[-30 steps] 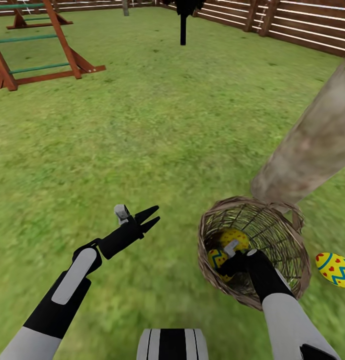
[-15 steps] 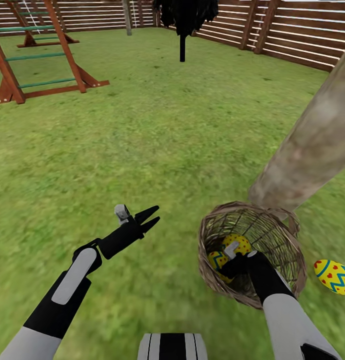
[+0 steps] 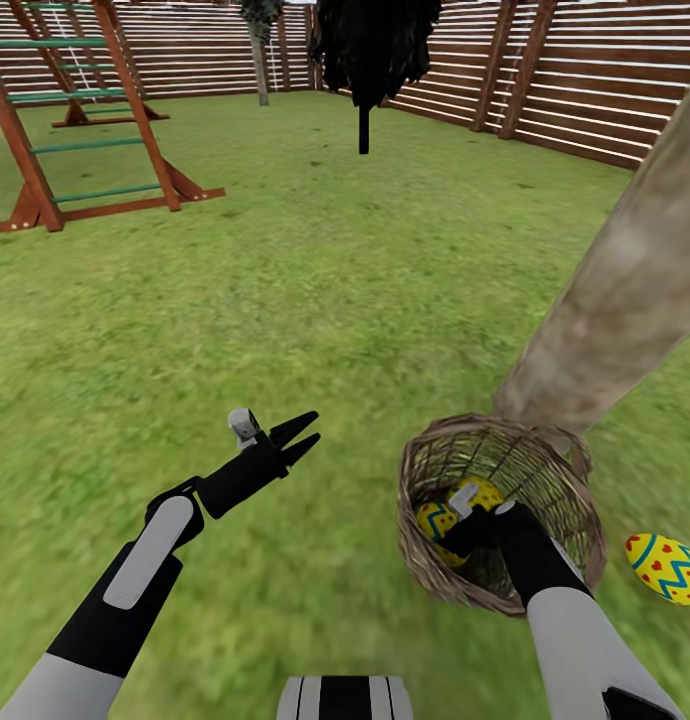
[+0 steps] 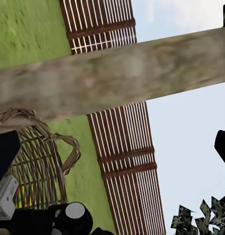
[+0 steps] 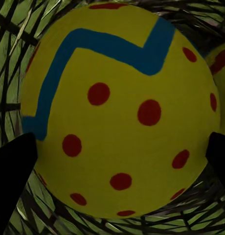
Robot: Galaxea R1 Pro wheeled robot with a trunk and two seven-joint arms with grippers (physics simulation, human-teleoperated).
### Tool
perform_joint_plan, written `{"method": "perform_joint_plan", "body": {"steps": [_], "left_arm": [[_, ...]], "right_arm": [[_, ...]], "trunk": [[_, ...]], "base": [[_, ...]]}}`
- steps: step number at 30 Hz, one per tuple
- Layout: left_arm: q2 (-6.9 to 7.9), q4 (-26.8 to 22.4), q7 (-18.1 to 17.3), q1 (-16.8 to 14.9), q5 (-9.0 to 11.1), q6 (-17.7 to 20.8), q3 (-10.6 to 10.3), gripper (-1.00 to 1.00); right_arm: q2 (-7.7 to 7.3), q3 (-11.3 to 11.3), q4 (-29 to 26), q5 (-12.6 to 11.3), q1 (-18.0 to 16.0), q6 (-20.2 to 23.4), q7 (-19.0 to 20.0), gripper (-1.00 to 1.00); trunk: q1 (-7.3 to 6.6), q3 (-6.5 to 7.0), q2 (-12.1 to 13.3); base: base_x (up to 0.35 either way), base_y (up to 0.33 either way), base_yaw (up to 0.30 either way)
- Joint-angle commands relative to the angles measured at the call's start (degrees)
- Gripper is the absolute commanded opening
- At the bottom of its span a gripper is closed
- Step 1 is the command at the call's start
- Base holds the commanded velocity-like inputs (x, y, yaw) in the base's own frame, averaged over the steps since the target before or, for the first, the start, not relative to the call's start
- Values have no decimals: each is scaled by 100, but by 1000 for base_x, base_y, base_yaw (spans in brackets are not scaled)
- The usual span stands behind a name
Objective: Take the three Easter eggs out of the wicker basket on the lawn in the garden, then place them on the lawn next to a single tree (choose any tree) so that all three eggs are next to the same tree and none are left in the basket.
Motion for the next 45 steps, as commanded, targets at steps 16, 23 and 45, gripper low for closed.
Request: {"method": "perform_joint_plan", "body": {"steps": [16, 23, 45], "left_arm": [[-16, 9, 8, -5, 19, 19, -5, 100], [-20, 10, 12, -6, 18, 17, -5, 100], [-442, 417, 107, -1, -18, 63, -335, 100]], "right_arm": [[-119, -8, -56, 115, -4, 31, 493, -100], [-388, -8, -556, 108, -4, 31, 1104, -100], [-1052, -1614, -2916, 17, 5, 795, 4608, -100]], "trunk": [[-42, 351, 20], [-60, 506, 29], [-117, 994, 59]], "base": [[0, 0, 0], [0, 0, 0], [0, 0, 0]]}}
